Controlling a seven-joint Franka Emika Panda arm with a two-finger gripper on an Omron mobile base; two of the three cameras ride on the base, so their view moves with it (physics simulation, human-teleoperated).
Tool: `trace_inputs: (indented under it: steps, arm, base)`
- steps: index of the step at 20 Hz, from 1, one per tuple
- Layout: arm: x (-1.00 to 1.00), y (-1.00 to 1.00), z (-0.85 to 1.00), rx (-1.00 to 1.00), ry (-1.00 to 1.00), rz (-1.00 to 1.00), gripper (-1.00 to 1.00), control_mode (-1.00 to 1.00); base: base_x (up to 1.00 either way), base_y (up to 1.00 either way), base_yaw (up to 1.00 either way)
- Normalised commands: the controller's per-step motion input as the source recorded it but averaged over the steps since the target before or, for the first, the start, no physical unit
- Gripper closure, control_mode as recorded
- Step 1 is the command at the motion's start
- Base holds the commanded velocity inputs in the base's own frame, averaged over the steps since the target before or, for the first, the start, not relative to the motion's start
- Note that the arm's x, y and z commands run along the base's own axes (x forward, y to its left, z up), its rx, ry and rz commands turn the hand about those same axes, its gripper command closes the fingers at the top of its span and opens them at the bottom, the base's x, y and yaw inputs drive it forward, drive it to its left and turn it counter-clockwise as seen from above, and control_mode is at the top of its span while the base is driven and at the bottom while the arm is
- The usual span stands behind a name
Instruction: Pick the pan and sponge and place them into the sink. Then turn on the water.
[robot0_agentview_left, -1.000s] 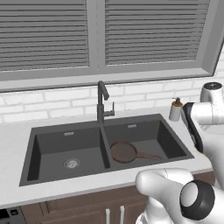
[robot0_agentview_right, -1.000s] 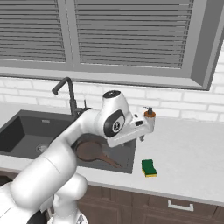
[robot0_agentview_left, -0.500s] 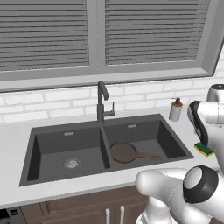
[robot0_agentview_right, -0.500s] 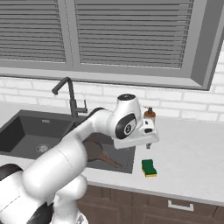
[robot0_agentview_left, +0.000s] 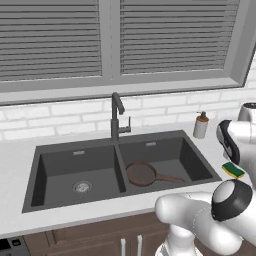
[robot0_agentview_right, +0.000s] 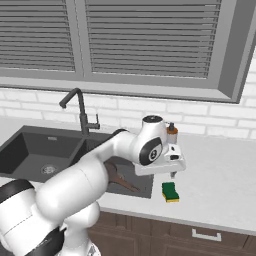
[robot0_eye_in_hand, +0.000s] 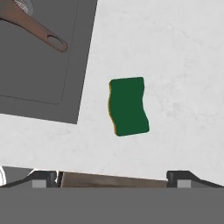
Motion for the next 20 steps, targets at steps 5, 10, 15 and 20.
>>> trace_inputs:
  steps: [5, 10, 15, 20]
  arm:
    - [0.00, -0.04, -0.30, 0.02, -0.02, 0.01, -1.00, -1.00]
    - [0.04, -0.16, -0.11, 0.01, -0.06, 0.01, -1.00, -1.00]
    - [0.02, -0.03, -0.18, 0.01, -0.05, 0.03, -1.00, -1.00]
    - [0.07, 0.00, -0.23, 0.01, -0.01, 0.05, -1.00, -1.00]
  base:
    - [0.00, 0.00, 0.00]
    - [0.00, 0.00, 0.00]
    - [0.00, 0.00, 0.00]
    - [0.00, 0.00, 0.00]
